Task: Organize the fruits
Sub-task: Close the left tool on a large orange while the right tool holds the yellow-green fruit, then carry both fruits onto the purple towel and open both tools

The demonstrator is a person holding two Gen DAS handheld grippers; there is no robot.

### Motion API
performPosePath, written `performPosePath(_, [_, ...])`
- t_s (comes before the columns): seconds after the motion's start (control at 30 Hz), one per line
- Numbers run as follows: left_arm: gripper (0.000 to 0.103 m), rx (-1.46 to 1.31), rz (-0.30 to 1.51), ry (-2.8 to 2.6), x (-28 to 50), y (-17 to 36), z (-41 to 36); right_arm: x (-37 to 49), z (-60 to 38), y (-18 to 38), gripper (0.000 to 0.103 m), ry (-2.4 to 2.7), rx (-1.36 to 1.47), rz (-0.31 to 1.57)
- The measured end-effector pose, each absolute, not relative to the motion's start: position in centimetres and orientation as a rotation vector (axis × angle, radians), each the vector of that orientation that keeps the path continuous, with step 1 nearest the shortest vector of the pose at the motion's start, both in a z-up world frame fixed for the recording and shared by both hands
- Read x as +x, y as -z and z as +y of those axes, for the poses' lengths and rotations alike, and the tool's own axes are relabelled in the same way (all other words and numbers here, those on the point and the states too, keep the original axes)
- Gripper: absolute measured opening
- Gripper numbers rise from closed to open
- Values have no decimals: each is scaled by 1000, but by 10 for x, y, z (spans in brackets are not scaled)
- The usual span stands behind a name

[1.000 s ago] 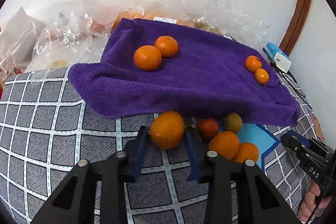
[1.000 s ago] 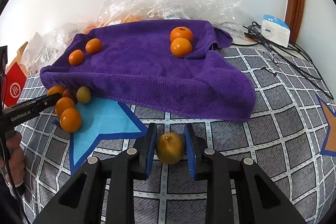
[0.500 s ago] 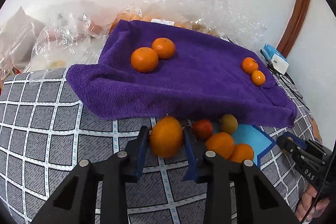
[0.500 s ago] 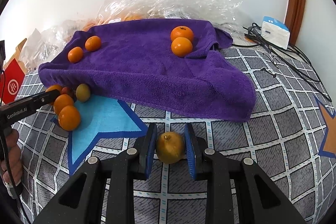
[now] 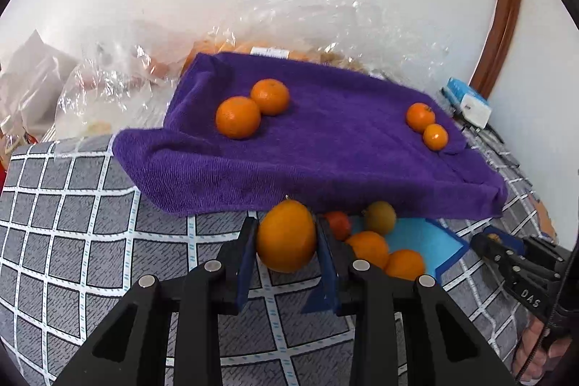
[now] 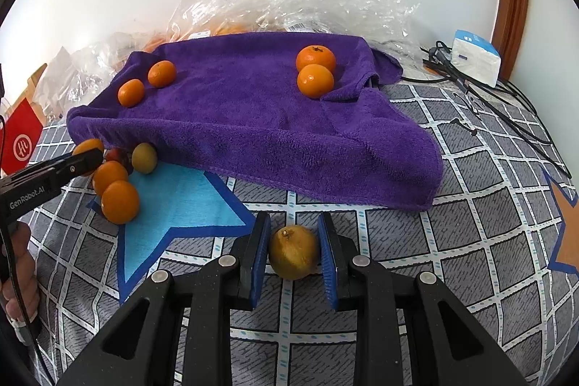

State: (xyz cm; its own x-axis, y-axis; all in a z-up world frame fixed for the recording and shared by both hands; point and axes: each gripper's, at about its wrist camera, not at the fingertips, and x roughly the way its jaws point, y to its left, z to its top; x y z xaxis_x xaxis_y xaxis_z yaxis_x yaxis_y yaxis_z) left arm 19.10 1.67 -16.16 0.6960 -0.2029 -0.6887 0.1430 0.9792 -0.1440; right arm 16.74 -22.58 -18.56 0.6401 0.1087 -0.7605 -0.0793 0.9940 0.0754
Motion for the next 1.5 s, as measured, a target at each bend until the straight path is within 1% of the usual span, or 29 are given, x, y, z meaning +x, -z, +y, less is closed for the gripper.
performPosePath(0.3, [31, -162, 707, 199, 183, 145, 33, 162, -225, 179, 26, -103, 26, 839])
performPosePath(0.67, [31, -205, 653, 179, 179, 132, 46, 151, -228, 148, 26, -108, 40, 783])
performPosePath(0.9, [31, -203, 644, 109, 178, 117, 58, 172, -237, 131, 26, -57, 84, 780])
performPosePath(1.13, [31, -187, 600, 80, 187, 81, 61, 205, -239, 100, 26, -55, 102, 720])
performPosePath(1.27, [31, -211, 584, 70, 202, 73, 57, 226, -235, 85, 26, -18, 78, 675])
performPosePath(1.4, [31, -256, 585, 52, 223, 81, 56, 239, -234, 89, 26, -36, 69, 658])
performPosePath(1.5, [31, -270, 606, 67, 238, 98, 52, 249, -237, 111, 26, -37, 64, 679])
